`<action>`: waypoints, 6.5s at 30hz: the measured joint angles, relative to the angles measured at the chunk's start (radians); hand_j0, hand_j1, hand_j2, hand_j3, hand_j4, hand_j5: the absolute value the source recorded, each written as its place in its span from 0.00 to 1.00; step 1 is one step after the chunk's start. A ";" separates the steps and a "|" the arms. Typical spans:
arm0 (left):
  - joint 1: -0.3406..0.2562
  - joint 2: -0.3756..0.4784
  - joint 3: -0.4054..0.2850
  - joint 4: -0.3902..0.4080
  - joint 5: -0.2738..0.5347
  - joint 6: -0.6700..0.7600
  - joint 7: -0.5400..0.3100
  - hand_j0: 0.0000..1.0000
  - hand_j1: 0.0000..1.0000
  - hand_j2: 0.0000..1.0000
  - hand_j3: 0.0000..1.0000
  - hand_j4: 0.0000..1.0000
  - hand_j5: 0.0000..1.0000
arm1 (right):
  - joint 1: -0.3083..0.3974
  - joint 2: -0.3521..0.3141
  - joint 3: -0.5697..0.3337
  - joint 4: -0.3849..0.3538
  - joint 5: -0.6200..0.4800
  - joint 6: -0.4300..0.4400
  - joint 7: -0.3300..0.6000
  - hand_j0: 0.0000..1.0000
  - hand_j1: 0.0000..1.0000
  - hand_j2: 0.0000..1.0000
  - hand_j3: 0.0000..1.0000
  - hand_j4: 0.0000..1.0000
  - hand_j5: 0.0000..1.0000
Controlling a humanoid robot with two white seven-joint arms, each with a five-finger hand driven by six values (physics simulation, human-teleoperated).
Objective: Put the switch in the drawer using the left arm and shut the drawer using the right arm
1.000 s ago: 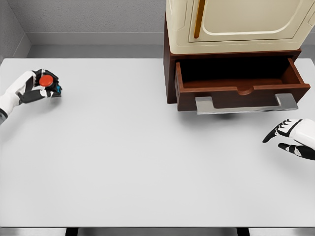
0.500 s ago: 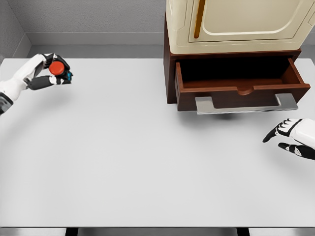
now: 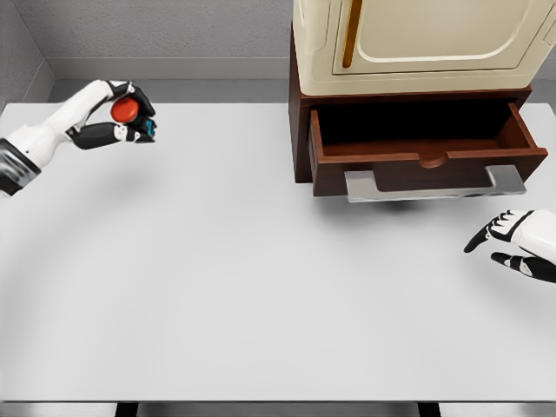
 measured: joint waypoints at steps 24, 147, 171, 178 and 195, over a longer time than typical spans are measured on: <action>0.058 -0.148 -0.003 -0.355 -0.387 0.000 0.000 0.33 0.33 0.33 0.33 0.33 0.33 | 0.000 0.000 0.000 0.000 0.000 0.000 -0.001 0.57 0.57 0.57 0.57 0.57 0.57; -0.258 -0.418 -0.438 -0.482 -0.433 -0.125 0.000 1.00 1.00 1.00 1.00 1.00 1.00 | -0.012 0.001 -0.003 0.001 -0.009 0.000 -0.004 0.58 0.58 0.58 0.58 0.58 0.58; -0.074 0.010 -0.447 -0.481 0.586 0.162 0.000 1.00 1.00 1.00 1.00 1.00 1.00 | -0.008 -0.003 -0.005 0.002 -0.011 0.000 -0.006 0.58 0.58 0.58 0.58 0.58 0.58; -0.071 0.013 -0.461 -0.481 0.644 0.349 0.000 1.00 1.00 1.00 1.00 1.00 1.00 | -0.005 -0.003 -0.006 0.002 -0.011 0.000 -0.006 0.58 0.58 0.58 0.58 0.58 0.58; -0.120 0.022 -0.460 -0.414 0.711 0.585 0.000 1.00 1.00 1.00 1.00 1.00 1.00 | -0.003 -0.004 -0.003 0.002 -0.012 0.000 -0.006 0.58 0.58 0.58 0.58 0.58 0.58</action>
